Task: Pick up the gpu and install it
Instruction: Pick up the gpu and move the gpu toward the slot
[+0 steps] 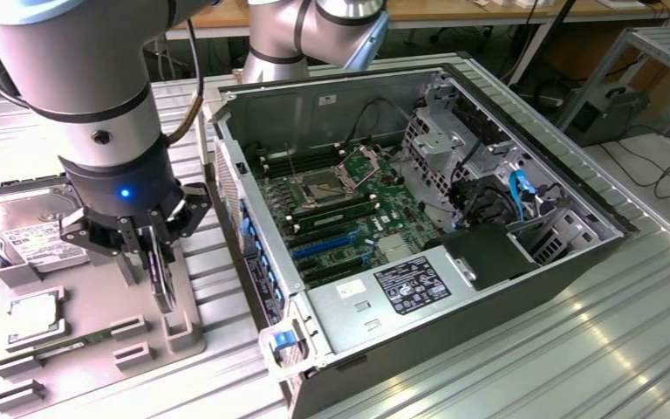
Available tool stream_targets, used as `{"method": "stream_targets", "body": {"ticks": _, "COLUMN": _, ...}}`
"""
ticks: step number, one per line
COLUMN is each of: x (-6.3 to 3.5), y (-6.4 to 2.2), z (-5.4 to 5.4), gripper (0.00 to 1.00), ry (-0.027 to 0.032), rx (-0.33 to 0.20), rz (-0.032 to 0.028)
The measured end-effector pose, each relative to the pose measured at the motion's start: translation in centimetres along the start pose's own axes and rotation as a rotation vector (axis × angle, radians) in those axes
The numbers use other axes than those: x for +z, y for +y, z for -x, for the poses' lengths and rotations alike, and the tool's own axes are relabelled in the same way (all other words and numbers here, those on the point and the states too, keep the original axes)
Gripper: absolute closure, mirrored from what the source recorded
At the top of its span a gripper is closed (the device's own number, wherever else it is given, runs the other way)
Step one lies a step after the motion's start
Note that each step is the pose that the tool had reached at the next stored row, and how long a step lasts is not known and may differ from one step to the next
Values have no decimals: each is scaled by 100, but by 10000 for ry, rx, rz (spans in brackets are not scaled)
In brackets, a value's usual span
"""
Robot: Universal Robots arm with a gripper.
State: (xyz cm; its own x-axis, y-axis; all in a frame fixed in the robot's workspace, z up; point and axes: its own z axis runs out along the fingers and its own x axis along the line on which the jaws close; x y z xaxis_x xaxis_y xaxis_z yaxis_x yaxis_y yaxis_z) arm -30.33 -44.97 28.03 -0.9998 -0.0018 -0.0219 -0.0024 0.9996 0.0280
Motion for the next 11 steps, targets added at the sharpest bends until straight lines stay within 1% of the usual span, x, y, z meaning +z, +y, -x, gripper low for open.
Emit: {"method": "stream_targets", "body": {"ticks": 11, "x": -203, "y": 6, "z": 4, "gripper": 72, "ry": 2, "rx": -1, "rz": 0}}
